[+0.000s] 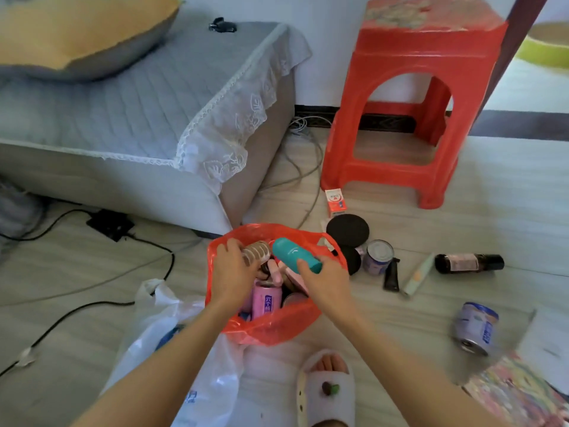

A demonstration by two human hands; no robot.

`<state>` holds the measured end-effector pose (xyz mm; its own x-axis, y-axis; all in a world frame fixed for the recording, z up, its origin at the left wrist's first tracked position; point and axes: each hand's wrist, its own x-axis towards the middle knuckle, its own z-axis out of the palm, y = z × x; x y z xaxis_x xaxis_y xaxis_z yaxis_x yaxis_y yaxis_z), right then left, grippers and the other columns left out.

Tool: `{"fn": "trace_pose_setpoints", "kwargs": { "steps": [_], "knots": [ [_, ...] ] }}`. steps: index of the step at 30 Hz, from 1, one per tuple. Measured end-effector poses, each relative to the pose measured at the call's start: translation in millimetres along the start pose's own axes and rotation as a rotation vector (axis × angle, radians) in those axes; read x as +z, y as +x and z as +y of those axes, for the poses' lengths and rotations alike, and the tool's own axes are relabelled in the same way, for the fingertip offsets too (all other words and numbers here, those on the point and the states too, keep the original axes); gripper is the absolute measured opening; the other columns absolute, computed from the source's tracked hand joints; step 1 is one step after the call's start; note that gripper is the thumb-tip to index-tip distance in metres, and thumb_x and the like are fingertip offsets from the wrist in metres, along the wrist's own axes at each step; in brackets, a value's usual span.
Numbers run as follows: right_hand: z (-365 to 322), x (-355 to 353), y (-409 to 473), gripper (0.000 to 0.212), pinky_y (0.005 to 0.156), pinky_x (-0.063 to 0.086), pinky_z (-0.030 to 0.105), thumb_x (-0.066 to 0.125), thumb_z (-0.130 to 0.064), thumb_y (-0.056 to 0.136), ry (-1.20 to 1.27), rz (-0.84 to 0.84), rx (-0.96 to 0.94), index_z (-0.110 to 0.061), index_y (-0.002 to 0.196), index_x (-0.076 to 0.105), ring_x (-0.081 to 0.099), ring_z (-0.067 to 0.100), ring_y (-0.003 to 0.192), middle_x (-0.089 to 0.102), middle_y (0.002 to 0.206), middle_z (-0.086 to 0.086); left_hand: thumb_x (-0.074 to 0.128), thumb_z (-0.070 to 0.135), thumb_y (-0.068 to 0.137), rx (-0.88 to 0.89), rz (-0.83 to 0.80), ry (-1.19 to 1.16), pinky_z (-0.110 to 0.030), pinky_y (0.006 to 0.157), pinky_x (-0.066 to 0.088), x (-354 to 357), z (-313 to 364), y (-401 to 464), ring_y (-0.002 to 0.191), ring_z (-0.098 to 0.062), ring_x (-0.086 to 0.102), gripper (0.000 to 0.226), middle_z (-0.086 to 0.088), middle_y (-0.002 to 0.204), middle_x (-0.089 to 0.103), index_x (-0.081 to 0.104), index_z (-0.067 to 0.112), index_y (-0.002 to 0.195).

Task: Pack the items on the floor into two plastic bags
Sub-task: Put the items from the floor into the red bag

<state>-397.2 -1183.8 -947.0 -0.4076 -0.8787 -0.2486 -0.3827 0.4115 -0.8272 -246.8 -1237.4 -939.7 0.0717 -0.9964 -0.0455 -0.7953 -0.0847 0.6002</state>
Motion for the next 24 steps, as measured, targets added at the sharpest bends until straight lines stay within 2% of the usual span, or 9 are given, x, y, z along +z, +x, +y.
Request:
{"fn": "trace_pose_setpoints", "kwargs": {
  "steps": [3,6,8,10,11,13,15,18,24],
  "knots": [
    [7.5,18.4,10.7,0.043,0.088,0.034,0.022,0.057,-0.021,0.088,-0.072,-0.028,-0.1,-0.011,0.13,0.048,0.052,0.023,0.114,0.056,0.125,0.01,0.071,0.014,0.076,0.04,0.013,0.078,-0.038,0.079,0.041,16.3,-10.5,3.7,0.095,-0.028,0.047,0.035,-0.014,0.107,0.046,0.051,0.006,0.102],
    [12.1,29.9,18.1,0.043,0.091,0.027,0.016,0.057,-0.011,0.087,-0.034,-0.003,-0.134,-0.011,0.129,0.047,0.045,0.021,0.118,0.045,0.129,0.009,0.067,0.015,0.08,0.066,0.008,0.114,-0.041,0.081,0.045,27.1,-18.7,9.3,0.097,-0.029,0.049,0.034,-0.013,0.111,0.045,0.051,0.006,0.109],
    [13.3,36.2,19.7,0.044,0.097,0.025,0.019,0.053,-0.009,0.088,-0.064,-0.051,-0.181,-0.012,0.132,0.045,0.042,0.021,0.122,0.043,0.132,0.008,0.06,0.015,0.084,0.124,-0.089,0.107,-0.036,0.079,0.043,34.5,-20.7,12.3,0.097,-0.028,0.051,0.029,-0.009,0.108,0.048,0.052,0.007,0.111],
    [17.5,41.0,15.1,0.045,0.101,0.025,0.022,0.05,-0.008,0.089,-0.139,-0.145,-0.281,-0.011,0.134,0.042,0.04,0.021,0.125,0.043,0.135,0.008,0.052,0.015,0.084,0.22,-0.213,0.099,-0.029,0.073,0.038,39.3,-21.5,12.3,0.094,-0.029,0.055,0.023,-0.006,0.1,0.055,0.055,0.01,0.106],
    [21.1,40.5,10.5,0.046,0.103,0.026,0.024,0.049,-0.009,0.089,-0.182,-0.183,-0.337,-0.01,0.135,0.042,0.04,0.022,0.127,0.043,0.136,0.008,0.05,0.015,0.084,0.256,-0.265,0.121,-0.029,0.075,0.038,41.4,-23.0,10.2,0.097,-0.031,0.055,0.025,-0.009,0.103,0.058,0.056,0.01,0.107],
    [24.4,29.1,-0.8,0.047,0.104,0.031,0.028,0.047,-0.012,0.089,-0.258,-0.195,-0.442,-0.009,0.135,0.043,0.04,0.021,0.128,0.045,0.137,0.009,0.052,0.015,0.086,0.303,-0.307,0.189,-0.035,0.094,0.039,40.6,-25.4,2.4,0.113,-0.033,0.05,0.037,-0.016,0.119,0.055,0.053,0.004,0.121],
    [27.3,8.7,-10.8,0.047,0.098,0.038,0.027,0.046,-0.02,0.083,-0.319,-0.106,-0.581,-0.008,0.129,0.048,0.046,0.021,0.12,0.053,0.128,0.012,0.045,0.025,0.086,0.405,-0.273,0.262,-0.044,0.103,0.037,39.6,-23.2,-8.1,0.12,-0.037,0.047,0.046,-0.022,0.125,0.052,0.052,0.001,0.125],
    [34.2,-33.0,-22.5,0.047,0.088,0.046,0.028,0.049,-0.03,0.077,-0.467,0.006,-0.711,-0.012,0.12,0.051,0.055,0.021,0.104,0.062,0.115,0.01,0.036,0.033,0.082,0.578,-0.212,0.357,-0.055,0.099,0.04,33.7,2.8,-24.8,0.123,-0.042,0.047,0.052,-0.021,0.127,0.054,0.054,0.008,0.124],
    [54.5,-138.2,-45.7,0.047,0.084,0.052,0.036,0.053,-0.036,0.078,-0.716,0.18,-0.59,-0.011,0.117,0.054,0.063,0.027,0.097,0.063,0.112,0.009,0.039,0.033,0.078,0.876,-0.149,0.358,-0.053,0.095,0.043,28.9,89.9,-51.2,0.119,-0.04,0.05,0.051,-0.019,0.124,0.056,0.054,0.009,0.12]
  ]
}}
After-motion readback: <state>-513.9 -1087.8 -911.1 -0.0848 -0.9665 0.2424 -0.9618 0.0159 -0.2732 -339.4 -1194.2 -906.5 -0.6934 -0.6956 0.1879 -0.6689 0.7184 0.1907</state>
